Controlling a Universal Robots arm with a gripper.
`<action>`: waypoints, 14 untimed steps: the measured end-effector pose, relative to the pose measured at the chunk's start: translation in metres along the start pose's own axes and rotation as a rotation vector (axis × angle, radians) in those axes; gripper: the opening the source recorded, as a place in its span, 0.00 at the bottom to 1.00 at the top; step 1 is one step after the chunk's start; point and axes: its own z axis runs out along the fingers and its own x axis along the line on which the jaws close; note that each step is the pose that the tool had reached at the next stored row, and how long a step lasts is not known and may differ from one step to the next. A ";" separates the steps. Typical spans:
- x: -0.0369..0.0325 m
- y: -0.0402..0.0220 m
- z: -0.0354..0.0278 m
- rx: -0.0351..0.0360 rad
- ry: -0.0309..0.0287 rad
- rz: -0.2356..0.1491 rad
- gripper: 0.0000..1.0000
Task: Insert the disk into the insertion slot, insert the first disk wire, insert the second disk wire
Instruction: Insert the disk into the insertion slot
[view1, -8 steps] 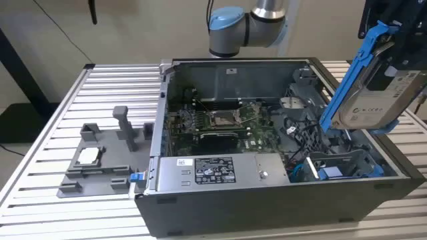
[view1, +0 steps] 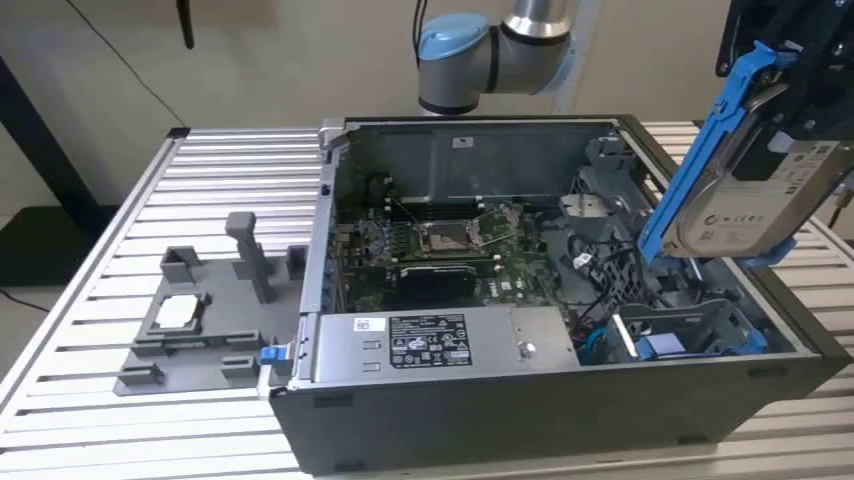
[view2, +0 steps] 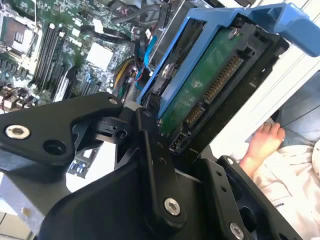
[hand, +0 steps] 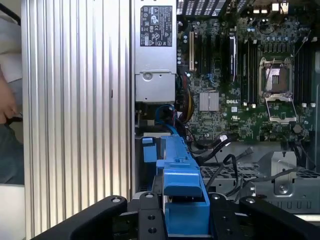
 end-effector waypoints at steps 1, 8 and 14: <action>0.0000 0.0000 0.0000 0.0000 -0.0004 0.000 0.33; 0.0000 -0.0001 0.0016 0.0027 -0.0014 -0.003 0.33; 0.0000 -0.0004 0.0074 0.0168 0.0002 -0.013 0.33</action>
